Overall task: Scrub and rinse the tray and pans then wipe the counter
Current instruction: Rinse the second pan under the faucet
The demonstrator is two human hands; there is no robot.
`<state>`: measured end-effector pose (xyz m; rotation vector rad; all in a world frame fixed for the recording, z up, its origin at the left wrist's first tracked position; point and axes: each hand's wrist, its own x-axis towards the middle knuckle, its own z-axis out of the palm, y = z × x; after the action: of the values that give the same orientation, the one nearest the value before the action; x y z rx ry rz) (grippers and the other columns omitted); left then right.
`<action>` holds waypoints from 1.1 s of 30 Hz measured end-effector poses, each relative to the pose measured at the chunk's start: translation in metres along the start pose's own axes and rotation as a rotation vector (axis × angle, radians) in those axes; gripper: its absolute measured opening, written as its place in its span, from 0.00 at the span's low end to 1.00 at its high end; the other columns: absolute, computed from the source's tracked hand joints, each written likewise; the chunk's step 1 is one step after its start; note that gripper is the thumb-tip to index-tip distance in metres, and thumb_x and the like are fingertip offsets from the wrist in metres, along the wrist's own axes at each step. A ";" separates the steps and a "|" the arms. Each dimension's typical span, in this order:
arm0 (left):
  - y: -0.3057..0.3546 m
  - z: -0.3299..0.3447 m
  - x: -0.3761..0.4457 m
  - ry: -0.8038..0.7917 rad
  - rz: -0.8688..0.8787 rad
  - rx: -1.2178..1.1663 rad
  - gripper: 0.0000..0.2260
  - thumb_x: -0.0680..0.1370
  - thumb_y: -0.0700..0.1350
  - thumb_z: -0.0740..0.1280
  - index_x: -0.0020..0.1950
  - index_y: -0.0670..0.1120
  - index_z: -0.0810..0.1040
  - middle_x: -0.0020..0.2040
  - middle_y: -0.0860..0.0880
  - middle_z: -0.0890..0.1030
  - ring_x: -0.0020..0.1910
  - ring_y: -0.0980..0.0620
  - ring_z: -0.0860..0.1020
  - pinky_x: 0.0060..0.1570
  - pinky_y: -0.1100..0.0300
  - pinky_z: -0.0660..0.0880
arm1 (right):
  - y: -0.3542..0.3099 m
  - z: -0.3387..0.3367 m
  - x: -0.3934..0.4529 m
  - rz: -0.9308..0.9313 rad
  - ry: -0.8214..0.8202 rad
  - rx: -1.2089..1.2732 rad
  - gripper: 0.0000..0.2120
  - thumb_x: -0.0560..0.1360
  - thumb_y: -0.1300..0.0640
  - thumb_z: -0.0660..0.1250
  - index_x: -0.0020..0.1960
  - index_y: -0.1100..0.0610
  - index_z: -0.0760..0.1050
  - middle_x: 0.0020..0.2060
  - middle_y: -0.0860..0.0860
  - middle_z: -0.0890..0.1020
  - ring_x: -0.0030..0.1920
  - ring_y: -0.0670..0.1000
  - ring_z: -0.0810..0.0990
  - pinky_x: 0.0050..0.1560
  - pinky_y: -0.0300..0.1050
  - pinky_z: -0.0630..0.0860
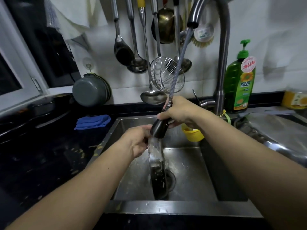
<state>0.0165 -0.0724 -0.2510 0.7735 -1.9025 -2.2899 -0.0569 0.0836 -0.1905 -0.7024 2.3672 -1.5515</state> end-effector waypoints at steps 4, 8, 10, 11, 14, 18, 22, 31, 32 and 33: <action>-0.001 0.013 0.004 0.075 0.005 -0.033 0.22 0.78 0.26 0.55 0.67 0.38 0.77 0.57 0.37 0.79 0.51 0.41 0.79 0.38 0.53 0.82 | -0.001 -0.014 -0.009 0.053 -0.083 -0.041 0.17 0.71 0.62 0.77 0.56 0.64 0.76 0.44 0.60 0.85 0.41 0.57 0.87 0.43 0.56 0.85; -0.006 0.020 0.010 0.105 0.003 -0.082 0.17 0.81 0.34 0.61 0.68 0.42 0.79 0.61 0.37 0.82 0.55 0.40 0.83 0.47 0.50 0.82 | -0.008 -0.014 -0.013 0.057 -0.142 -0.008 0.12 0.71 0.62 0.77 0.51 0.62 0.76 0.40 0.60 0.84 0.43 0.59 0.87 0.47 0.58 0.84; -0.005 0.020 0.011 0.127 0.010 -0.163 0.15 0.82 0.36 0.64 0.67 0.43 0.79 0.61 0.36 0.82 0.52 0.40 0.84 0.41 0.50 0.83 | -0.011 -0.012 -0.015 0.052 -0.149 0.014 0.11 0.72 0.62 0.77 0.47 0.60 0.75 0.38 0.59 0.83 0.44 0.61 0.87 0.48 0.58 0.84; -0.003 0.020 0.012 0.135 0.016 -0.201 0.16 0.81 0.35 0.63 0.67 0.44 0.79 0.61 0.35 0.82 0.54 0.38 0.84 0.44 0.46 0.84 | -0.011 -0.012 -0.016 0.046 -0.143 0.016 0.11 0.72 0.63 0.77 0.46 0.60 0.74 0.38 0.58 0.83 0.43 0.60 0.87 0.48 0.58 0.84; -0.004 0.017 0.016 0.159 0.073 -0.342 0.24 0.78 0.25 0.60 0.67 0.49 0.75 0.63 0.31 0.79 0.63 0.35 0.80 0.64 0.40 0.77 | -0.004 -0.014 -0.016 0.045 -0.067 -0.028 0.11 0.73 0.62 0.76 0.49 0.58 0.75 0.40 0.56 0.83 0.39 0.55 0.86 0.40 0.51 0.85; -0.025 0.010 0.011 0.164 0.011 -0.362 0.29 0.76 0.22 0.55 0.75 0.41 0.70 0.65 0.30 0.78 0.51 0.40 0.82 0.41 0.44 0.85 | 0.004 -0.024 -0.023 0.083 -0.034 -0.029 0.10 0.73 0.61 0.76 0.50 0.59 0.77 0.41 0.57 0.83 0.36 0.52 0.85 0.33 0.43 0.80; -0.043 -0.004 0.012 0.229 -0.080 -0.444 0.23 0.78 0.23 0.52 0.63 0.40 0.78 0.58 0.39 0.83 0.51 0.44 0.82 0.36 0.49 0.84 | 0.005 -0.035 -0.035 0.097 -0.058 -0.055 0.10 0.73 0.63 0.76 0.51 0.61 0.78 0.38 0.57 0.81 0.34 0.51 0.82 0.30 0.43 0.80; -0.044 0.000 -0.030 -0.070 -0.256 -0.371 0.22 0.85 0.59 0.57 0.64 0.44 0.78 0.53 0.38 0.81 0.50 0.40 0.82 0.60 0.35 0.75 | 0.002 -0.013 -0.028 0.071 -0.007 0.053 0.11 0.73 0.62 0.76 0.51 0.58 0.76 0.43 0.56 0.84 0.40 0.53 0.86 0.32 0.42 0.80; -0.044 -0.005 -0.031 -0.128 -0.285 -0.356 0.26 0.84 0.65 0.54 0.65 0.46 0.78 0.57 0.36 0.80 0.56 0.36 0.81 0.63 0.30 0.71 | 0.003 -0.010 -0.025 0.062 0.009 0.051 0.11 0.73 0.62 0.76 0.51 0.57 0.76 0.44 0.56 0.83 0.41 0.53 0.86 0.32 0.42 0.79; -0.044 -0.011 -0.031 -0.184 -0.326 -0.354 0.32 0.82 0.69 0.51 0.67 0.47 0.78 0.62 0.34 0.77 0.63 0.31 0.77 0.64 0.25 0.67 | 0.003 -0.008 -0.025 0.058 0.016 0.060 0.11 0.73 0.62 0.76 0.51 0.56 0.76 0.45 0.56 0.83 0.43 0.53 0.86 0.32 0.42 0.79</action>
<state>0.0593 -0.0610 -0.2832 0.9048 -1.4448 -2.8754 -0.0397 0.1031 -0.1914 -0.6055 2.3209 -1.6023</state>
